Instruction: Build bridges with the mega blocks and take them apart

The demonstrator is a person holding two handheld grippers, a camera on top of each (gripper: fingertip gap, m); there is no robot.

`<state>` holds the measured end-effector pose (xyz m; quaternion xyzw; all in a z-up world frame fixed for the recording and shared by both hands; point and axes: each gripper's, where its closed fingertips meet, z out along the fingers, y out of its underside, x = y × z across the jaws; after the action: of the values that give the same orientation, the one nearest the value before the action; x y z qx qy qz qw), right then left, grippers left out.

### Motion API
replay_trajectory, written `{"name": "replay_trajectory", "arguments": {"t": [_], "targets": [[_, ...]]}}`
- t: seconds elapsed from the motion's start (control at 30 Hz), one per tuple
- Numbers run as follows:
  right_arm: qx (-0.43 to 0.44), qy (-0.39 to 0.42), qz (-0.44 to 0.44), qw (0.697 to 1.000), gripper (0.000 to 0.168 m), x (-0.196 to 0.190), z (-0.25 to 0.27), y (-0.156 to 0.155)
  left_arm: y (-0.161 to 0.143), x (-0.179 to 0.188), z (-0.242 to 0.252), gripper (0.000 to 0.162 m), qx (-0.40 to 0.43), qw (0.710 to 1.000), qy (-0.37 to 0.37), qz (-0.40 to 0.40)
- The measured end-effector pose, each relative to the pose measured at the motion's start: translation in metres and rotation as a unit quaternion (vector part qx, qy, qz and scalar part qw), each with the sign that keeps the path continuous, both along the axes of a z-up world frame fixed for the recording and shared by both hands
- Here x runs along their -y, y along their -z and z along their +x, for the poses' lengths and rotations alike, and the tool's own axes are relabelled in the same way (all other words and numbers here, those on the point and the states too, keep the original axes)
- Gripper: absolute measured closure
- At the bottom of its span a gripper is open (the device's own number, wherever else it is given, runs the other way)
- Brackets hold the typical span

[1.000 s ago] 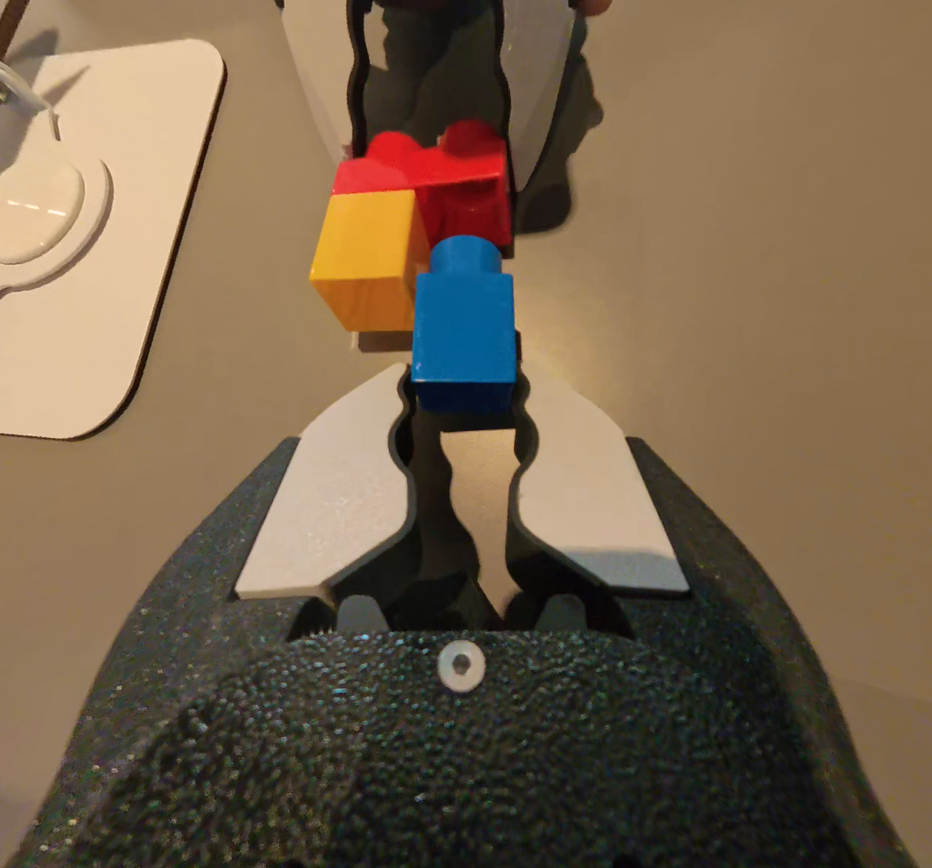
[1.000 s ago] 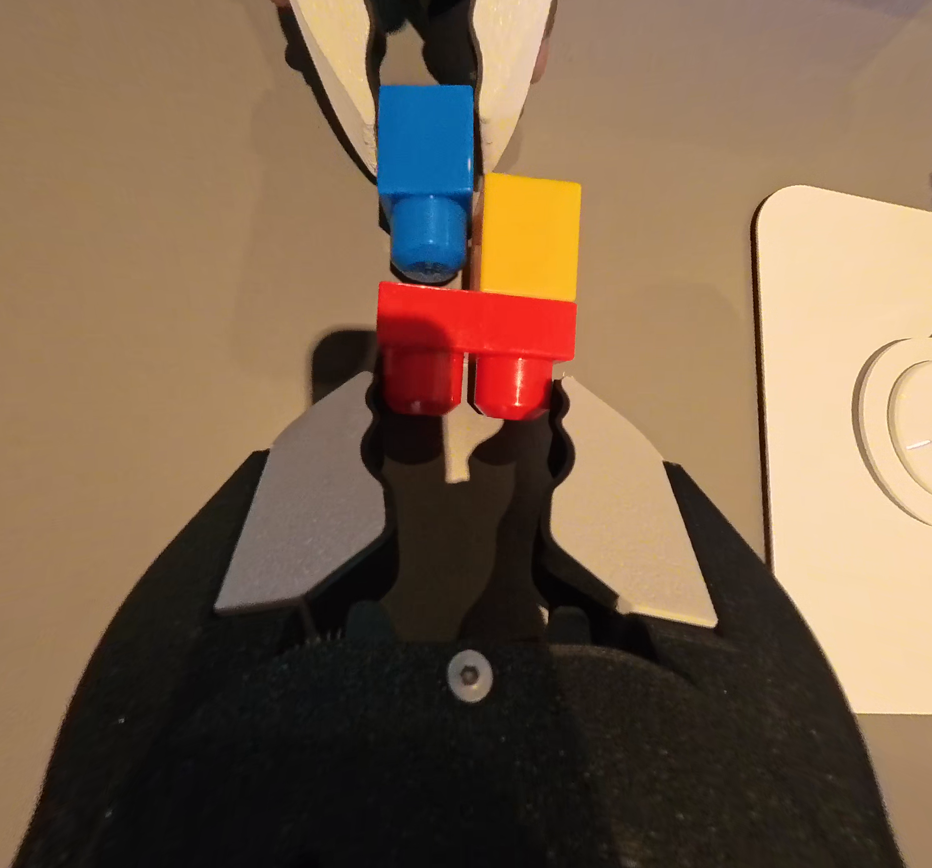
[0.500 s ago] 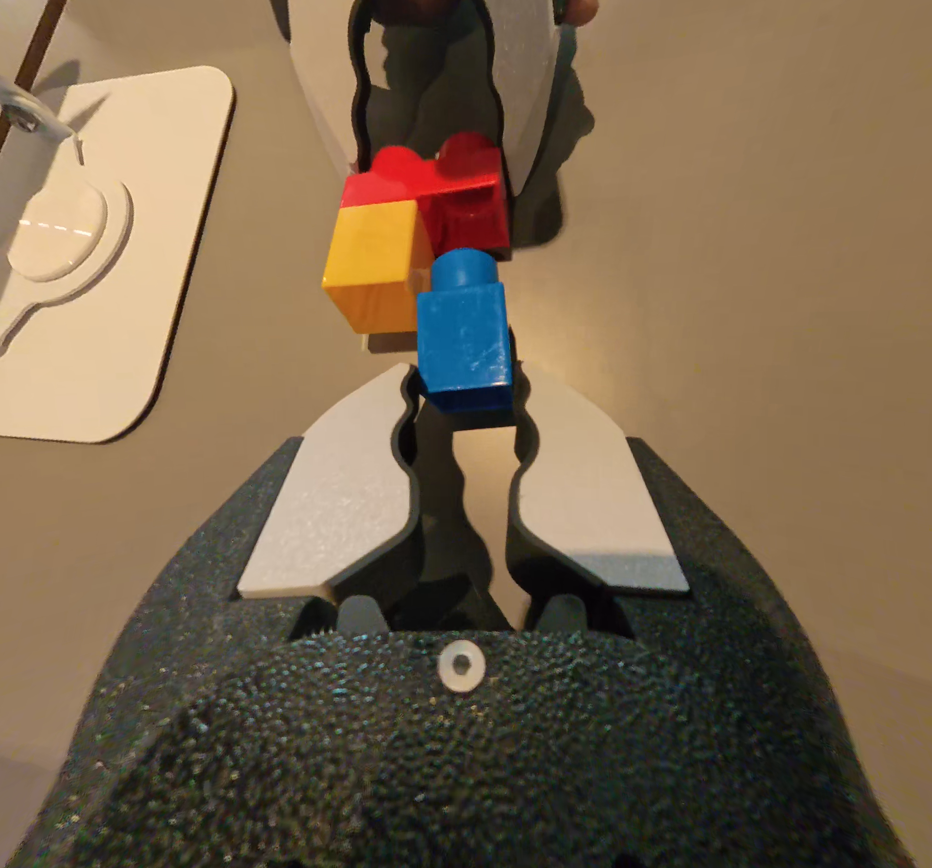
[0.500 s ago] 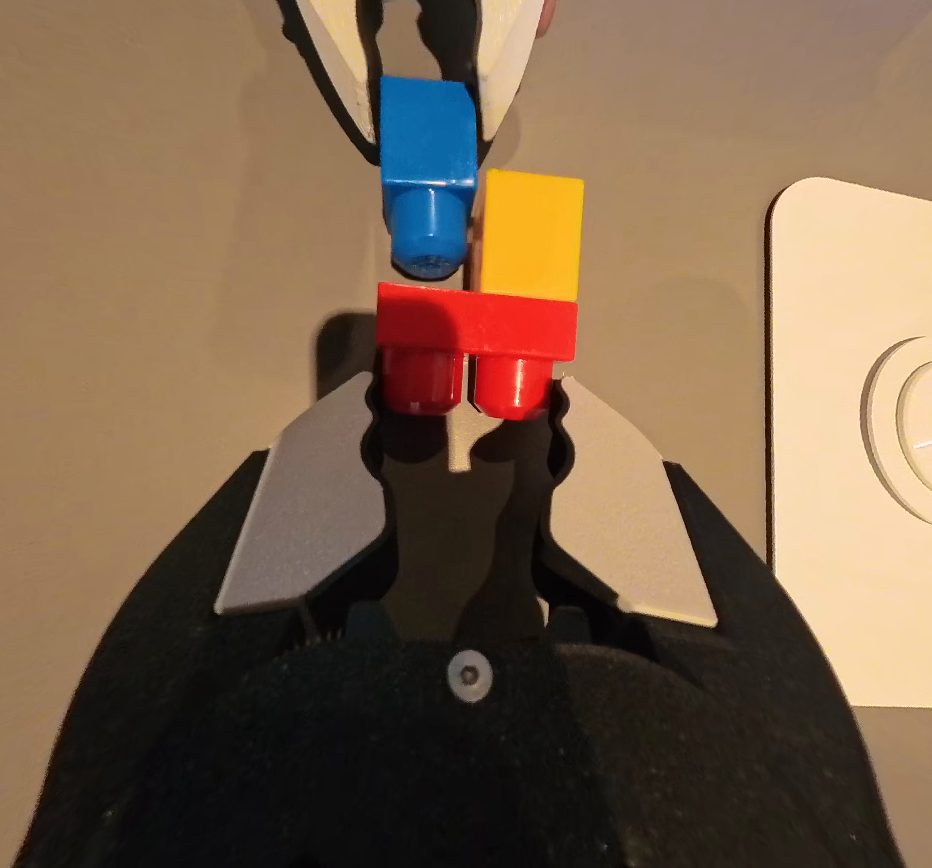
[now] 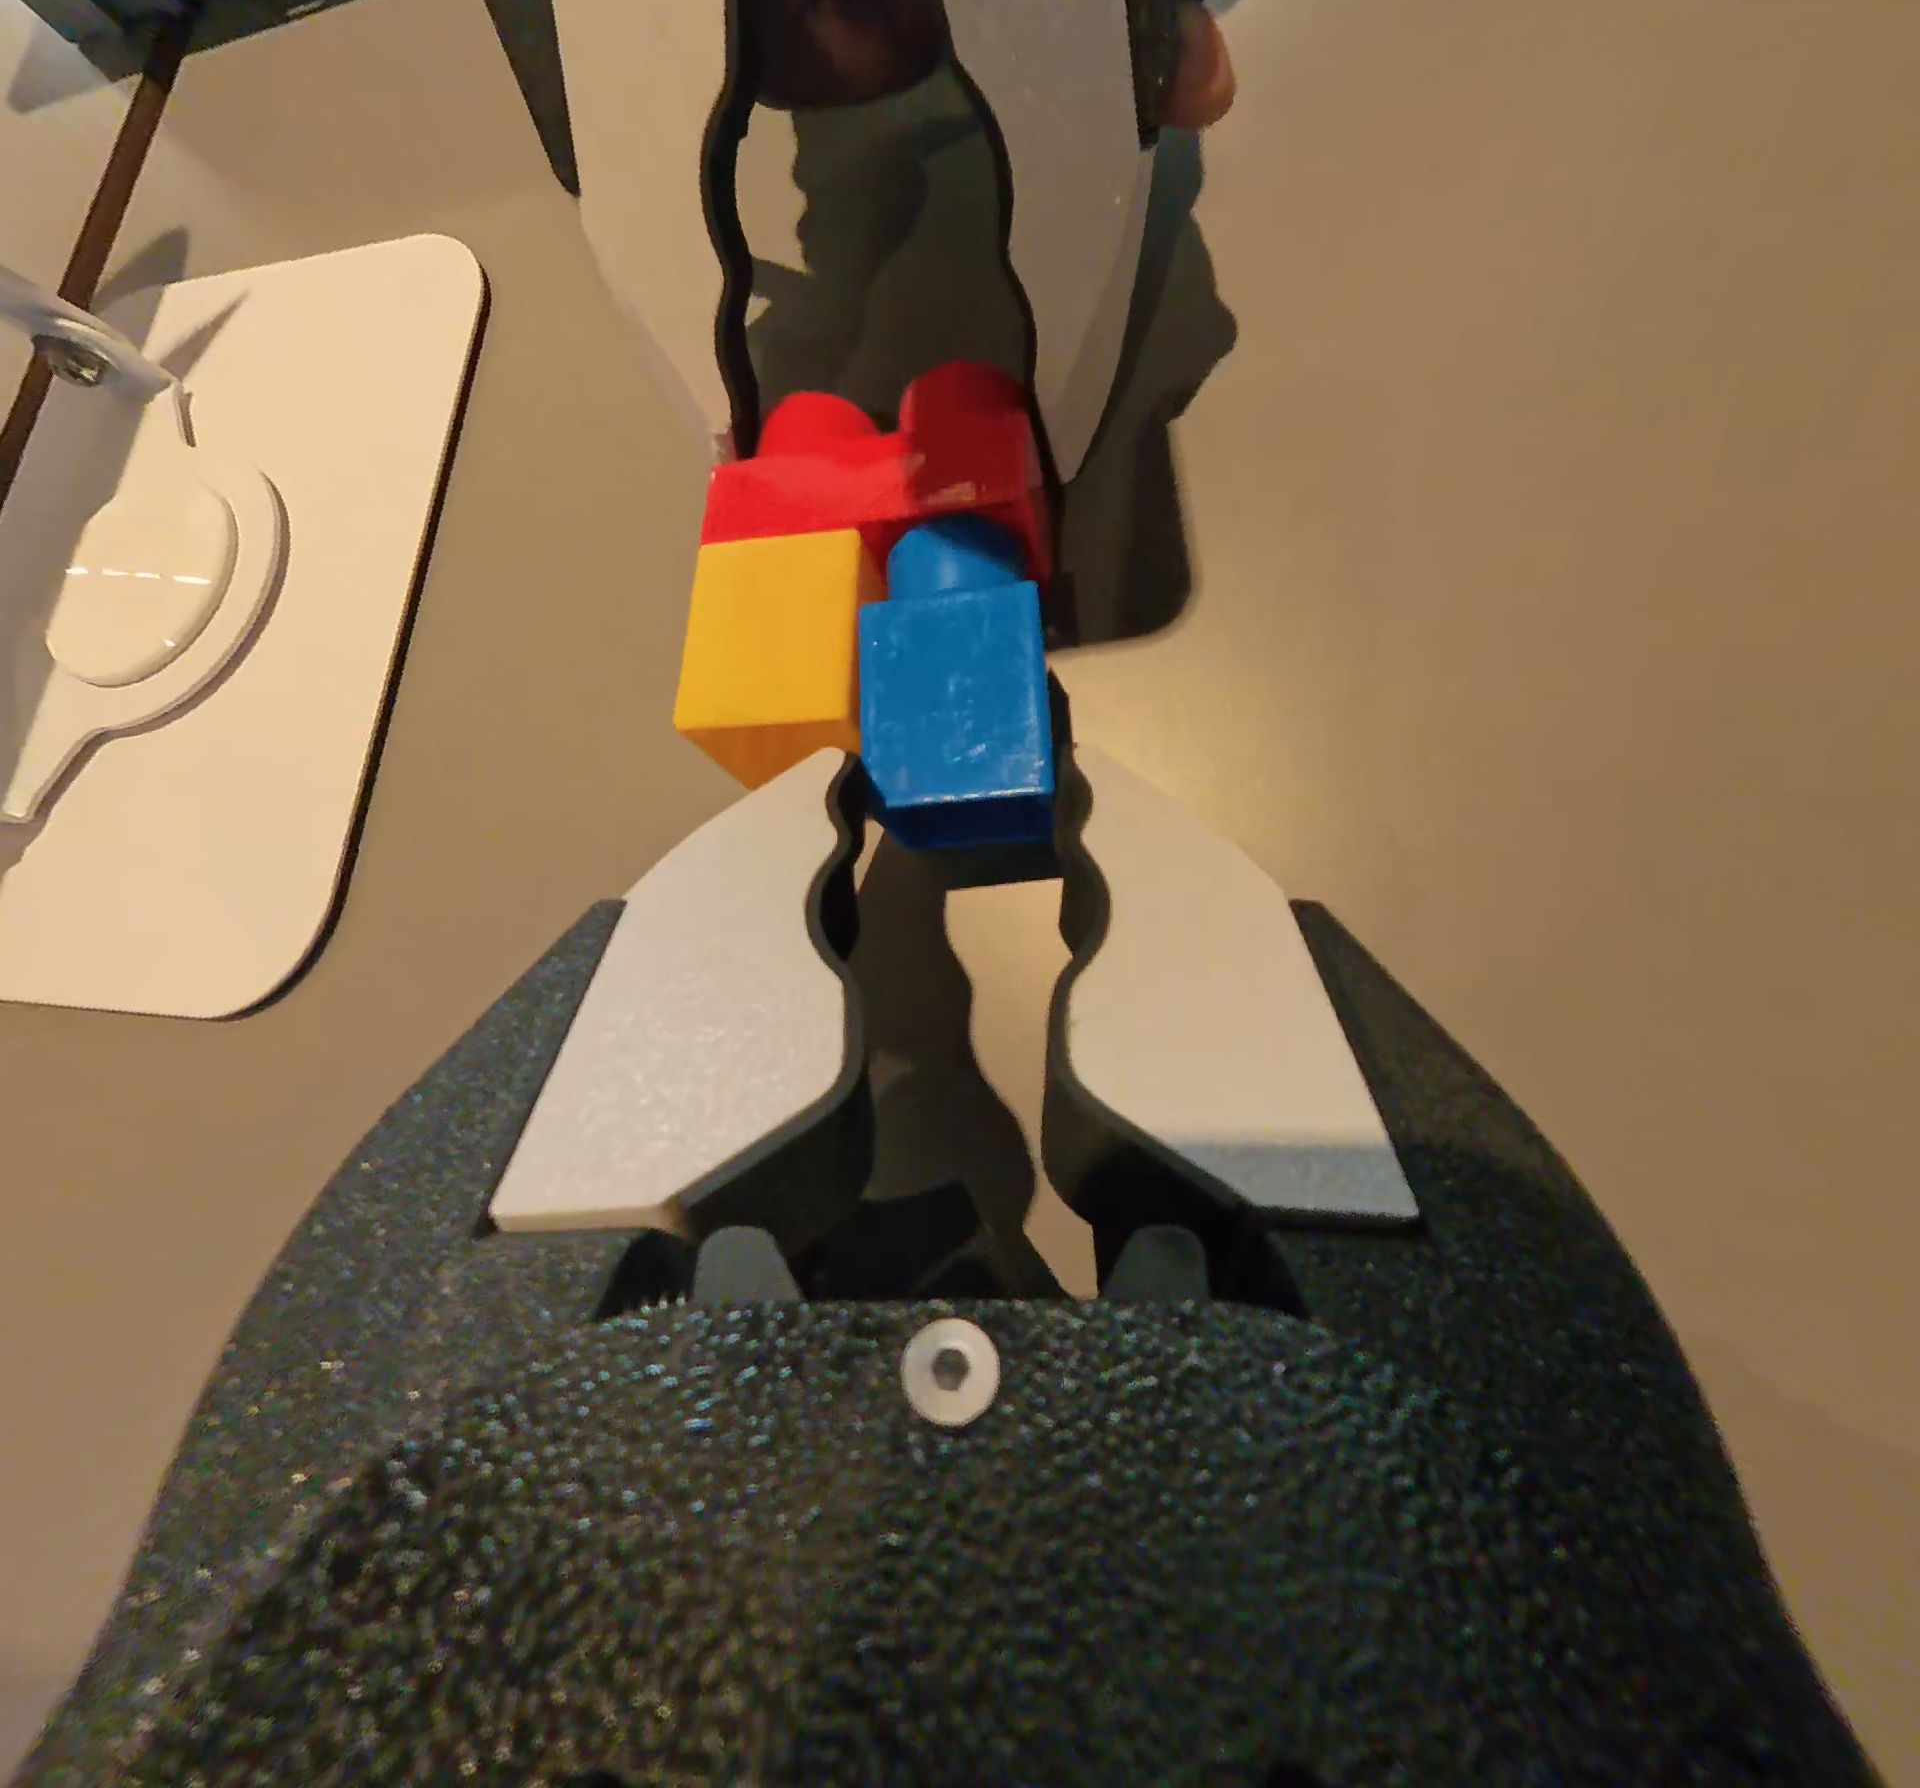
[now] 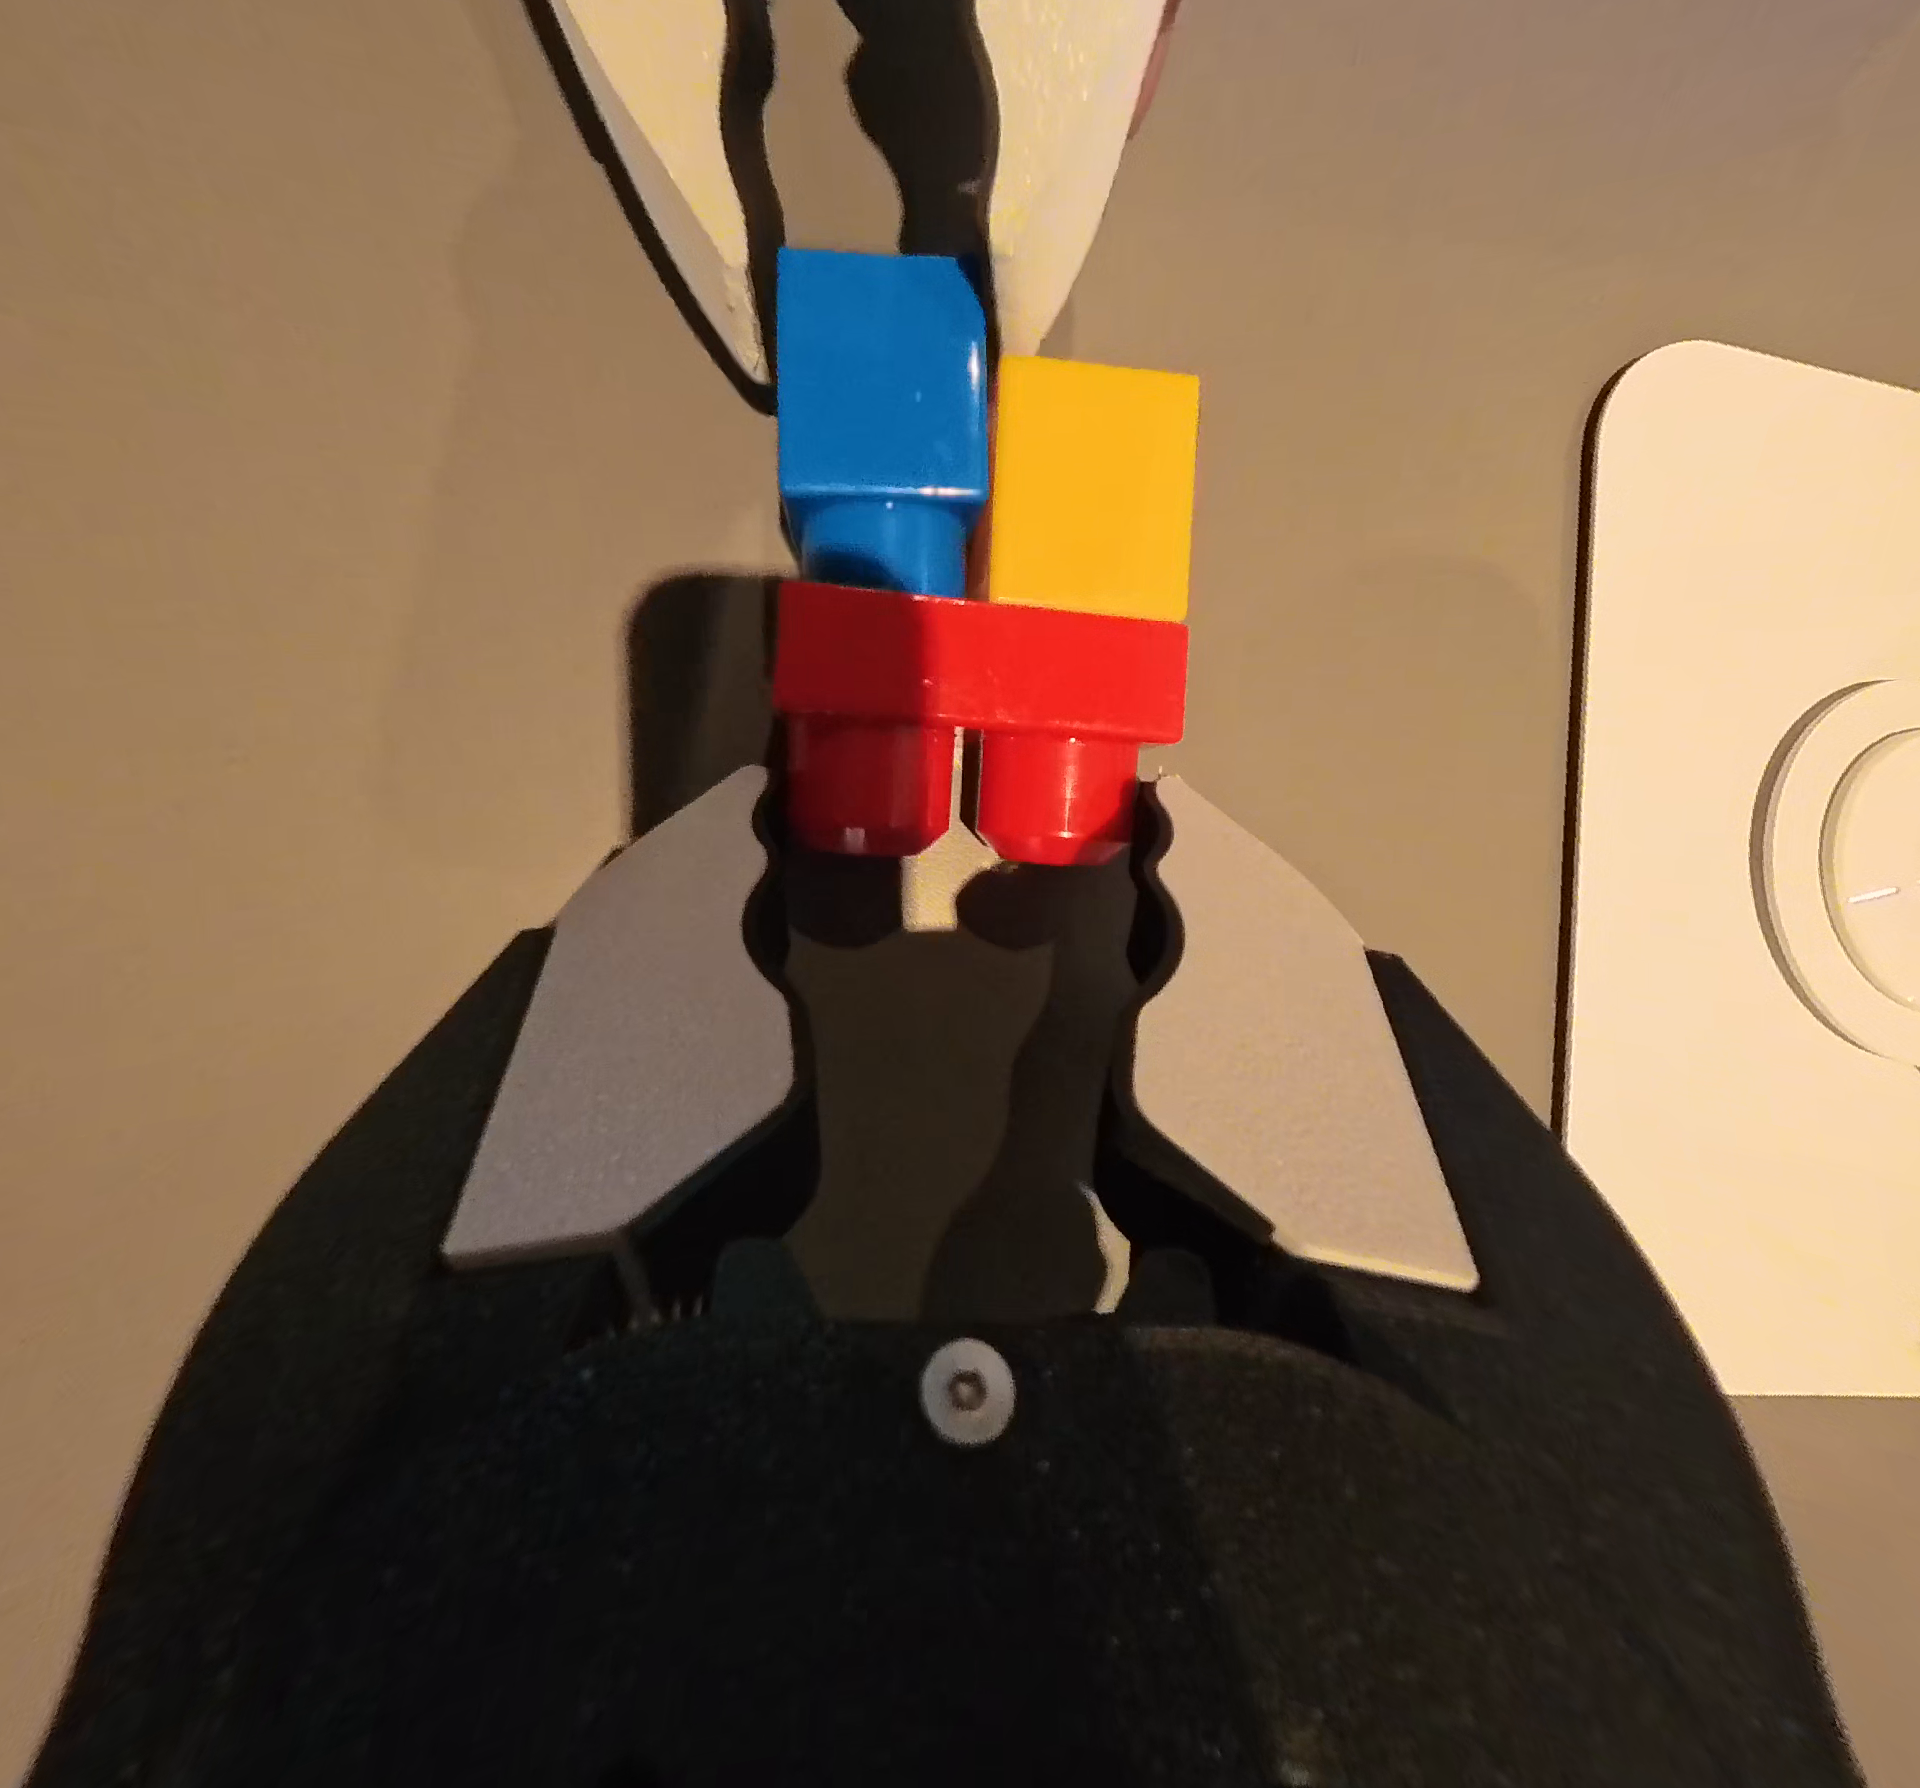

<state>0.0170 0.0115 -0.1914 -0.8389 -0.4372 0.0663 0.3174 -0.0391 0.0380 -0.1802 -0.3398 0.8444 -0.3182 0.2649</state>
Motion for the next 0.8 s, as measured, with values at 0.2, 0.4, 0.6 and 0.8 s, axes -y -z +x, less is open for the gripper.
{"name": "replay_trajectory", "arguments": {"t": [0.2, 0.4, 0.6, 0.8], "targets": [[0.003, 0.001, 0.002, 1.0, 0.104, -0.0004, 0.0007, -0.0001, 0.0005, 0.0018, 0.0034, 0.128, -0.007, 0.999, -0.008, -0.031], [0.006, -0.005, 0.006, 1.0, 0.104, -0.0006, 0.0004, -0.0005, 0.0006, 0.0016, 0.0045, 0.128, -0.016, 1.0, -0.013, -0.015], [0.013, -0.005, 0.006, 1.0, 0.104, -0.0006, 0.0004, -0.0007, 0.0011, 0.0013, 0.0054, 0.128, -0.033, 0.999, -0.029, -0.005], [0.01, -0.004, 0.008, 1.0, 0.104, -0.0014, 0.0012, -0.0008, 0.0012, 0.0002, 0.0068, 0.127, -0.03, 0.999, -0.036, -0.007]]}}
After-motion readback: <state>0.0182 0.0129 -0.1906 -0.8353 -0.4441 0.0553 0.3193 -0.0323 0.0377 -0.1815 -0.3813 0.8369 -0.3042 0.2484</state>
